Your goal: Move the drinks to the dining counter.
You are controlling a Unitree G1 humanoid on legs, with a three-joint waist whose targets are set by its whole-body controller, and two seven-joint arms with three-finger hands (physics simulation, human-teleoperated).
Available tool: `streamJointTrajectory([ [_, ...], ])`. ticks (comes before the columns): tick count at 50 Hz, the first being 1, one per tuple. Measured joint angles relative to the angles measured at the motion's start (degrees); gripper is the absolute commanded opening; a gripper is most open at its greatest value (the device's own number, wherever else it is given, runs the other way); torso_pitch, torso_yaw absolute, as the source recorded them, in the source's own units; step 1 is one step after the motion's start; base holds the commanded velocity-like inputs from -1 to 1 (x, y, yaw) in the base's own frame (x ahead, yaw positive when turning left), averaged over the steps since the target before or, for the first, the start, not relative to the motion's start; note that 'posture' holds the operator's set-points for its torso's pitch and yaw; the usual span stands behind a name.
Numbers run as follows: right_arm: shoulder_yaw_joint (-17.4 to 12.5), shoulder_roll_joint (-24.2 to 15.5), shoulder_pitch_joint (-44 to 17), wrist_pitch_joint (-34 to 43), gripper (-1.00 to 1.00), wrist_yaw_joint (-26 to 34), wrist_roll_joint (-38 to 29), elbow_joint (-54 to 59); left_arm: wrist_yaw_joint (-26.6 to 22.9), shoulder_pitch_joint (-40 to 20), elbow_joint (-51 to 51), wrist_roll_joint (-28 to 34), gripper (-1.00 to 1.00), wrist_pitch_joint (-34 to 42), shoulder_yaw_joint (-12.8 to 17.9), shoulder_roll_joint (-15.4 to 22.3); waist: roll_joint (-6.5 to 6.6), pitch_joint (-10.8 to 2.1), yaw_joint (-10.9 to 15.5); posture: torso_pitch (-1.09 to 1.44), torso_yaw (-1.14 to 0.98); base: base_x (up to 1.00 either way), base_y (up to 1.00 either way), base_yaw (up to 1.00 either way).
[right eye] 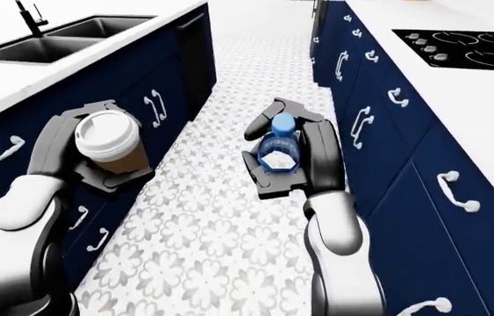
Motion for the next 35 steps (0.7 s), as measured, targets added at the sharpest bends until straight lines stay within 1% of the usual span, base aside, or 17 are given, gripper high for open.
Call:
streamJointTrajectory([
  [4,-0.24,-0.04,0.21,-0.22,-1.00,0.07,0.09,-0.13,0.02,-0.26,-0.72,0.14,-1.00,-0.49,-0.19,-0.02,3.55,-0.11,-0.53,0.00,0.00,0.00,0.00,1.00],
  [6,-0.25,-0.03,-0.24,-0.22,-1.00,-0.02,0.05,-0.05,-0.01,-0.41,-0.79,0.20,-1.00,-0.47,-0.19,0.07,5.74,-0.58,-0.28,0.00,0.00,0.00,0.00,1.00],
  [8,0.68,0.51,-0.22,-0.11,-1.00,0.05,0.23,0.11,0.09,-0.01,-0.22,0.41,-1.00,-0.40,0.37,0.26,5.14,-0.16,0.80,0.00,0.00,0.00,0.00,1.00],
  [10,1.78,0.58,0.12,0.07,-1.00,0.56,0.87,0.69,0.31,0.86,0.38,0.79,-1.00,-0.02,0.99,0.20,4.82,-0.67,1.87,0.00,0.00,0.00,0.00,1.00],
  [11,1.95,0.55,0.22,0.20,-1.00,0.77,1.10,0.79,0.38,0.83,0.56,0.89,-1.00,0.16,1.07,0.16,4.18,-0.88,2.09,0.00,0.00,0.00,0.00,1.00],
  [12,1.96,0.52,0.18,0.36,-1.00,0.88,1.20,0.72,0.38,0.65,0.44,0.92,-1.00,0.32,1.07,0.17,3.31,-0.92,2.16,0.00,0.00,0.00,0.00,1.00],
  [14,1.65,0.47,-0.06,0.52,-1.00,0.88,1.16,0.12,0.26,0.28,-0.45,0.87,-1.00,0.50,0.90,0.20,1.57,-0.45,1.99,0.00,0.00,0.00,0.00,1.00],
  [18,1.34,0.46,-0.58,0.29,-1.00,0.61,0.83,-1.10,0.09,0.12,-0.93,0.51,-1.00,0.22,0.92,0.18,-1.26,0.41,1.16,0.00,0.00,0.00,0.00,1.00],
  [19,1.29,0.43,-0.65,0.09,-1.00,0.59,0.81,-1.20,0.07,-0.11,-0.90,0.46,-1.00,0.36,0.90,0.25,-2.30,0.32,1.00,0.00,0.00,0.00,0.00,1.00],
  [20,1.04,0.34,-0.75,-0.12,-1.00,0.53,0.75,-1.30,0.04,-0.59,-0.88,0.38,-1.00,0.42,0.76,0.26,-3.75,-0.22,0.42,0.00,0.00,0.00,0.00,1.00],
  [21,0.69,0.07,-0.46,-0.32,-1.00,0.47,0.68,-1.08,0.07,-0.31,-0.95,0.30,-1.00,0.22,0.42,-0.22,-3.26,-0.14,-0.31,0.00,0.00,0.00,0.00,1.00],
  [22,0.33,0.09,0.08,-0.30,-1.00,0.36,0.50,-0.76,-0.05,0.14,-0.78,0.04,-1.00,0.13,-0.05,-0.37,-3.33,0.02,-0.32,0.00,0.00,0.00,0.00,1.00],
  [24,-0.12,0.11,0.47,-0.01,-1.00,0.08,0.13,-0.31,-0.38,0.43,-0.26,-0.48,-1.00,0.30,-0.40,-0.33,-3.43,-0.30,0.10,0.00,0.00,0.00,0.00,1.00],
  [26,-0.16,0.04,0.02,0.33,-1.00,-0.07,-0.04,-0.09,-0.44,0.20,-0.35,-0.55,-1.00,0.68,-0.10,-0.11,-2.12,-0.40,0.21,0.00,0.00,0.00,0.00,1.00],
  [32,-0.06,-0.03,0.23,0.06,-1.00,-0.09,-0.05,-0.21,-0.07,-0.33,-1.07,-0.38,-1.00,-0.03,-0.03,-0.09,3.40,-0.11,-0.56,0.00,0.00,0.00,0.00,1.00],
  [34,-0.06,-0.03,0.01,-0.06,-1.00,-0.07,-0.06,-0.16,-0.10,-0.37,-1.09,-0.44,-1.00,-0.05,-0.13,-0.05,5.49,-0.47,-0.47,0.00,0.00,0.00,0.00,1.00],
  [35,0.15,0.23,-0.14,-0.29,-1.00,-0.05,0.00,-0.08,-0.07,-0.36,-1.05,-0.41,-1.00,-0.10,0.08,0.18,5.83,-0.74,0.00,0.00,0.00,0.00,0.00,1.00],
])
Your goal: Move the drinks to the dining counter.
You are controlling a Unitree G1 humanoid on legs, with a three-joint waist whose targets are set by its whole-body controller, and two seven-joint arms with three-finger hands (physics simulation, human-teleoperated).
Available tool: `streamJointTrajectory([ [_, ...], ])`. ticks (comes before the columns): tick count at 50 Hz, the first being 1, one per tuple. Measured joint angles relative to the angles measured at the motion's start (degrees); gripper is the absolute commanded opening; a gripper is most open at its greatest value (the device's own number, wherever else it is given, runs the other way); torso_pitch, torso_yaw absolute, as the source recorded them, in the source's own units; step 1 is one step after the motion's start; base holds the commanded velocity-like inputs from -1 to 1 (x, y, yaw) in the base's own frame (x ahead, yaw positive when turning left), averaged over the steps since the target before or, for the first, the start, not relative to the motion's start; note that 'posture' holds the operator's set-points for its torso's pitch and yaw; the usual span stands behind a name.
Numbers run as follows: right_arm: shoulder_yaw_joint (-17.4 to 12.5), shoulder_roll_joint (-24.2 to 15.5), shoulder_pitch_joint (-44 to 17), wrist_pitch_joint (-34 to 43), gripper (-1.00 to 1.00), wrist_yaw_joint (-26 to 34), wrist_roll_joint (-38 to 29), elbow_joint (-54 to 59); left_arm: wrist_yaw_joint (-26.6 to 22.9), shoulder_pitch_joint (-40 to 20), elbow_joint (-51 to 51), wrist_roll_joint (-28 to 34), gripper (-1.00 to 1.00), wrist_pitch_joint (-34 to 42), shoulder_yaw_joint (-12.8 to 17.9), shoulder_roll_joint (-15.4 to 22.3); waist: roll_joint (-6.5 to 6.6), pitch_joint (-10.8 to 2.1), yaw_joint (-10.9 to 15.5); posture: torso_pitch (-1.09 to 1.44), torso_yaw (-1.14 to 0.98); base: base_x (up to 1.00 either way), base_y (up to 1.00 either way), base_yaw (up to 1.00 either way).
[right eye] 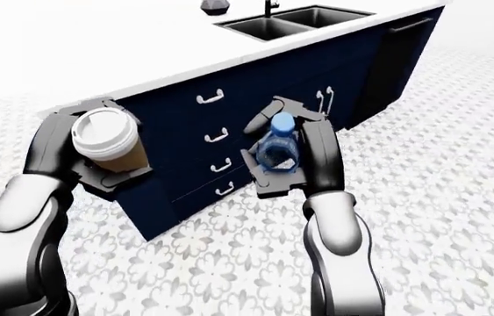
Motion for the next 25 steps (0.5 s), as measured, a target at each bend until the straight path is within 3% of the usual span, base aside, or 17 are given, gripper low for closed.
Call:
streamJointTrajectory([
  [3,1.64,0.33,0.59,0.35,-1.00,0.71,0.75,0.55,0.33,1.20,0.86,0.48,-1.00,0.47,0.97,0.05,-1.05,0.11,1.65,0.00,0.00,0.00,0.00,1.00],
  [6,1.72,0.19,0.34,0.85,-1.00,1.24,1.22,0.57,0.43,0.68,0.89,0.71,-1.00,1.06,0.97,0.10,-3.30,-0.05,2.08,0.00,0.00,0.00,0.00,1.00],
  [11,1.28,0.18,-0.07,-0.05,-1.00,0.89,0.72,-0.30,0.24,0.18,-0.35,0.60,-1.00,0.71,0.63,0.21,-6.78,1.05,1.16,0.00,0.00,0.00,0.00,1.00],
  [13,1.07,0.13,-0.33,-0.11,-1.00,0.83,0.58,-0.57,0.23,-0.14,-0.21,0.56,-1.00,0.57,0.53,0.17,-8.90,0.75,0.66,0.00,0.00,0.00,0.00,1.00],
  [14,0.76,-0.16,-0.33,-0.25,-1.00,0.77,0.48,-0.66,0.27,-0.08,-0.17,0.53,-1.00,0.31,0.29,-0.25,-9.14,0.39,0.01,0.00,0.00,0.00,0.00,1.00],
  [18,-0.26,-0.18,0.78,0.52,-1.00,0.34,-0.28,-0.23,-0.27,1.03,0.62,-0.16,-1.00,0.61,-1.02,-0.67,-8.57,0.42,0.11,0.00,0.00,0.00,0.00,1.00],
  [25,-0.30,-0.27,0.57,0.32,-1.00,0.31,-0.23,-0.17,0.01,0.23,-0.32,0.21,-1.00,0.04,-0.48,-0.55,-2.74,0.63,-0.54,0.00,0.00,0.00,0.00,1.00],
])
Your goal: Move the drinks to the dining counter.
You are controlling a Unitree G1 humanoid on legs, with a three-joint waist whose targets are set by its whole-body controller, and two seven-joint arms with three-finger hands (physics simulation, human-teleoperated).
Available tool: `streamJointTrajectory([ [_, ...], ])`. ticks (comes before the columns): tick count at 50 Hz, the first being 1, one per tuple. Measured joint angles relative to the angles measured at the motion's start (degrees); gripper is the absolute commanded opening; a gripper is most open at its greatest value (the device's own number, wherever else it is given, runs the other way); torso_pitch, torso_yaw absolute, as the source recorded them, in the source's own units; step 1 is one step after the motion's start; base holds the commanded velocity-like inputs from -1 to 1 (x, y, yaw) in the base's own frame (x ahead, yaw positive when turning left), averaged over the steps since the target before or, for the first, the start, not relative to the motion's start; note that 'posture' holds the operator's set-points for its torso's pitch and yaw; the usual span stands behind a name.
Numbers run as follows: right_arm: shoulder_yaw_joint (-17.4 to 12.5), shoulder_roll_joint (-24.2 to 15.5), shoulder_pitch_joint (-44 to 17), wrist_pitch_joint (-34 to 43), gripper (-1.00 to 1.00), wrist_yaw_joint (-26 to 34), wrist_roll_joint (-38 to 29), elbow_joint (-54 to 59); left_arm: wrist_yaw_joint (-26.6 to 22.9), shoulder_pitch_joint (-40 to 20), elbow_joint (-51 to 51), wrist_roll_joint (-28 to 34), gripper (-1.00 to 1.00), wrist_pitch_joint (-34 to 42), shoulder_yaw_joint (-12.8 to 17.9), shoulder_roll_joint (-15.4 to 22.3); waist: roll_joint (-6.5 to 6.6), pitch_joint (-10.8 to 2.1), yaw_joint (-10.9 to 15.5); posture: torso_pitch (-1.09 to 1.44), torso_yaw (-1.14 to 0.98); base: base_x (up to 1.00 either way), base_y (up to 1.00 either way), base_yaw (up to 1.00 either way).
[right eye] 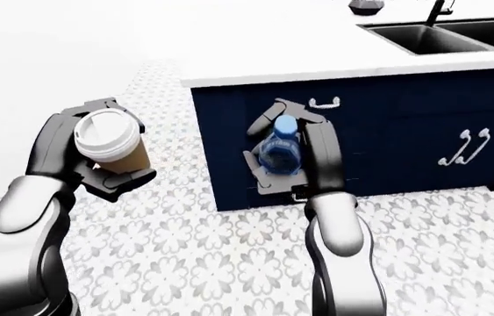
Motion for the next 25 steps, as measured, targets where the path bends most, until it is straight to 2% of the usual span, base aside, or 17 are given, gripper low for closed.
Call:
streamJointTrajectory([
  [2,0.01,-0.04,-0.35,0.16,-1.00,-0.03,-0.04,-0.18,-0.05,0.00,-0.13,0.00,-1.00,-0.12,-0.01,0.06,2.09,-0.29,0.05,0.00,0.00,0.00,0.00,1.00],
  [3,0.19,0.14,-0.65,0.17,-1.00,-0.05,-0.04,-0.32,-0.06,-0.02,-0.19,0.04,-1.00,-0.11,0.18,0.26,2.74,-0.67,0.43,0.00,0.00,0.00,0.00,1.00],
  [6,2.18,0.95,-0.69,0.67,-1.00,0.86,1.45,0.11,0.39,1.18,-0.10,0.89,-1.00,0.53,1.99,0.67,1.40,0.46,0.85,0.00,0.00,0.00,0.00,0.00],
  [9,2.55,0.83,-0.58,1.63,-1.00,1.67,2.88,-0.32,0.70,0.98,0.80,1.30,-1.00,0.96,1.74,0.42,-0.35,0.70,0.07,0.00,0.00,0.00,-0.17,0.00],
  [12,1.34,0.59,-0.63,1.70,-1.00,1.22,2.85,-0.41,0.19,0.81,0.84,0.62,-1.00,1.04,0.48,0.17,1.30,-0.35,0.14,0.00,0.00,0.00,-0.62,0.00],
  [14,0.69,0.54,-0.92,1.22,-1.00,0.67,2.56,-0.86,0.02,0.42,0.33,0.30,-1.00,0.49,0.42,0.18,1.81,-0.94,0.32,0.00,0.00,0.00,-0.73,0.00],
  [20,1.08,0.54,-0.55,0.45,-1.00,0.39,2.93,-0.58,0.35,0.58,0.34,0.67,-1.00,0.18,0.86,0.27,0.10,-0.70,1.25,0.00,0.00,0.00,-0.72,0.00],
  [25,1.22,0.49,-0.83,1.12,-1.00,0.46,3.63,0.16,0.25,0.55,0.45,0.88,-1.00,0.91,0.91,0.38,-2.47,-0.44,2.01,0.00,0.00,0.00,-0.70,0.00],
])
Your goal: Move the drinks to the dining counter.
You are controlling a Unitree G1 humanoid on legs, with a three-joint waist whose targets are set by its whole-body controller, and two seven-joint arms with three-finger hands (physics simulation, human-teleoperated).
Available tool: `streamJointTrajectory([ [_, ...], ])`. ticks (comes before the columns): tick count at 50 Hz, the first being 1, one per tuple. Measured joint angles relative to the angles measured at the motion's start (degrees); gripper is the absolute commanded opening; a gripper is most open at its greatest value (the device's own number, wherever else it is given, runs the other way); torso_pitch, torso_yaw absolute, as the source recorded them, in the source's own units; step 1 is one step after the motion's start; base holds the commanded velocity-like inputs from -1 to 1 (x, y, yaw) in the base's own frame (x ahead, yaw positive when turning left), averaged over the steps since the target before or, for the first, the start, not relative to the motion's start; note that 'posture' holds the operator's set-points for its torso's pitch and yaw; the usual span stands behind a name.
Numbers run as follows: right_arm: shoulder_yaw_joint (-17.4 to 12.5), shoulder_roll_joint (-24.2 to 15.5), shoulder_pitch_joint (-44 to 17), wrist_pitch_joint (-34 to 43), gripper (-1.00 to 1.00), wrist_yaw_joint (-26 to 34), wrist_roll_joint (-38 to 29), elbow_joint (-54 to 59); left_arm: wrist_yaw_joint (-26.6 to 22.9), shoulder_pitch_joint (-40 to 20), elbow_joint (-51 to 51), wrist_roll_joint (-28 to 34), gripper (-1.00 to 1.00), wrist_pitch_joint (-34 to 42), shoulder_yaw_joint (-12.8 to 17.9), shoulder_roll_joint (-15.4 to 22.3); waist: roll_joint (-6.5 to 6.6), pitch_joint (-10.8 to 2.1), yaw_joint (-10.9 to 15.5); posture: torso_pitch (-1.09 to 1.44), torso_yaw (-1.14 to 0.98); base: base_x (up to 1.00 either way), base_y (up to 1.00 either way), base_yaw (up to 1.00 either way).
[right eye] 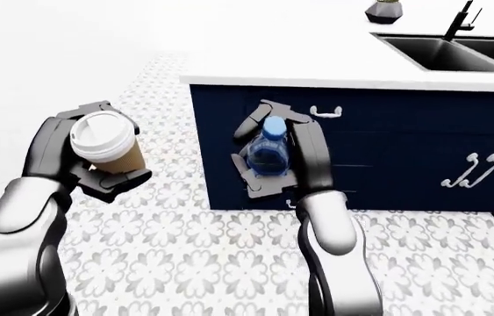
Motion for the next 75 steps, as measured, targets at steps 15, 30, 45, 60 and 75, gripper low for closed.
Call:
streamJointTrajectory([
  [15,-0.86,-0.40,-0.09,-0.54,-1.00,-1.27,-0.21,-1.04,-0.39,0.19,-0.21,-0.59,-1.00,-1.46,-0.52,-0.49,0.25,0.47,-1.86,0.00,0.00,0.00,-0.53,0.00],
  [30,-0.35,-0.87,-2.77,1.05,-1.00,-0.93,-1.49,-0.63,-0.63,-0.65,-0.41,-1.16,-1.00,-0.07,0.05,0.30,-0.37,1.97,-3.08,0.00,0.00,0.00,0.00,0.00],
  [45,-1.57,-1.71,-8.44,5.24,-1.00,-0.33,-3.51,-0.36,-1.77,-5.80,0.00,-1.60,-1.00,3.32,-0.55,1.77,0.32,0.54,-2.65,0.00,0.00,0.06,0.00,0.00],
  [60,-1.17,-1.92,-10.41,6.83,-1.00,0.08,-1.17,0.62,-2.45,-10.57,1.03,0.74,-1.00,6.03,-1.32,2.71,1.90,1.39,-1.62,0.00,0.00,0.24,0.00,0.00],
  [75,-3.13,-2.76,-11.62,7.07,-1.00,-1.64,-1.31,-1.58,-4.03,-13.04,0.17,1.46,-1.00,6.22,-2.46,2.39,1.99,1.22,-3.04,0.00,0.00,0.39,0.00,0.00],
])
